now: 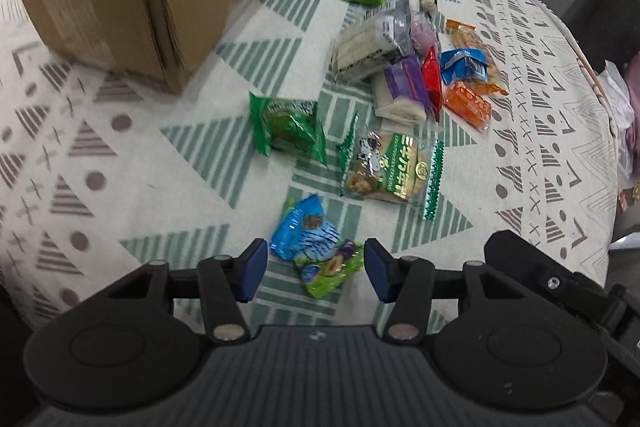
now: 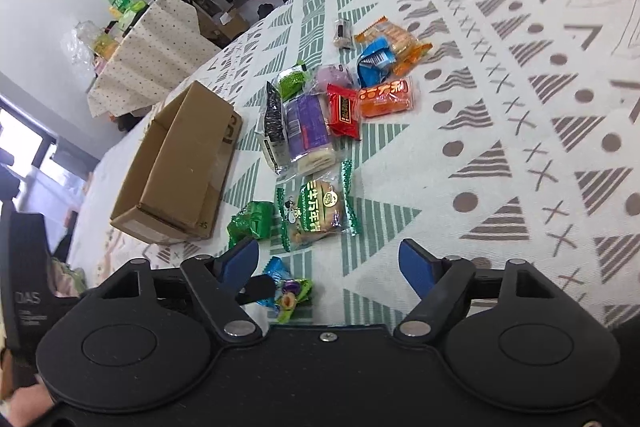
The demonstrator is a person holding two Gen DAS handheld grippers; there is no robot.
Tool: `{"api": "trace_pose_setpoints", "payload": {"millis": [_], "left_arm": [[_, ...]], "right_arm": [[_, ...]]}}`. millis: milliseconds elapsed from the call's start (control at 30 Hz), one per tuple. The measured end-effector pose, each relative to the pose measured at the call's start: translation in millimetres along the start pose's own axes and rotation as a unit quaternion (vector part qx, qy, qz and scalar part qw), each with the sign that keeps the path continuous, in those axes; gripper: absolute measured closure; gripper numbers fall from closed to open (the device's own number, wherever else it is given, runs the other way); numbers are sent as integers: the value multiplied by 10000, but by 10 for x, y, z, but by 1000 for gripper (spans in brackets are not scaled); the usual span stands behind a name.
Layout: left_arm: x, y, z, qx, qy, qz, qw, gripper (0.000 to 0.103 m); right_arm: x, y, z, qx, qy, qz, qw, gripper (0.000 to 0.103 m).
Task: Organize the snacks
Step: 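Move the left gripper to the blue packet while the right gripper approaches the gold-green packet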
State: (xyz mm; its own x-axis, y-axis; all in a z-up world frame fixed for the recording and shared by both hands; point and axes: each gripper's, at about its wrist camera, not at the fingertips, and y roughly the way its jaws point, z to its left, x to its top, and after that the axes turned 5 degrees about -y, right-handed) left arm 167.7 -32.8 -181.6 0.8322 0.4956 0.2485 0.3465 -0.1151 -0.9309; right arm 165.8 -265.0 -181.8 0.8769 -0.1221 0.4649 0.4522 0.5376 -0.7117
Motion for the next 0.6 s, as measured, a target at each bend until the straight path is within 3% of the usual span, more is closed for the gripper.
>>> {"api": "trace_pose_setpoints", "payload": {"millis": [233,600], "left_arm": [[6,221,-34,2,-446,257,9987,50],[152,339,-10,257,-886,59,9957,50]], "right_arm": [[30,97,-109,181,281,54,9994,36],[134,471,-209,304,470,366,9978,41]]}}
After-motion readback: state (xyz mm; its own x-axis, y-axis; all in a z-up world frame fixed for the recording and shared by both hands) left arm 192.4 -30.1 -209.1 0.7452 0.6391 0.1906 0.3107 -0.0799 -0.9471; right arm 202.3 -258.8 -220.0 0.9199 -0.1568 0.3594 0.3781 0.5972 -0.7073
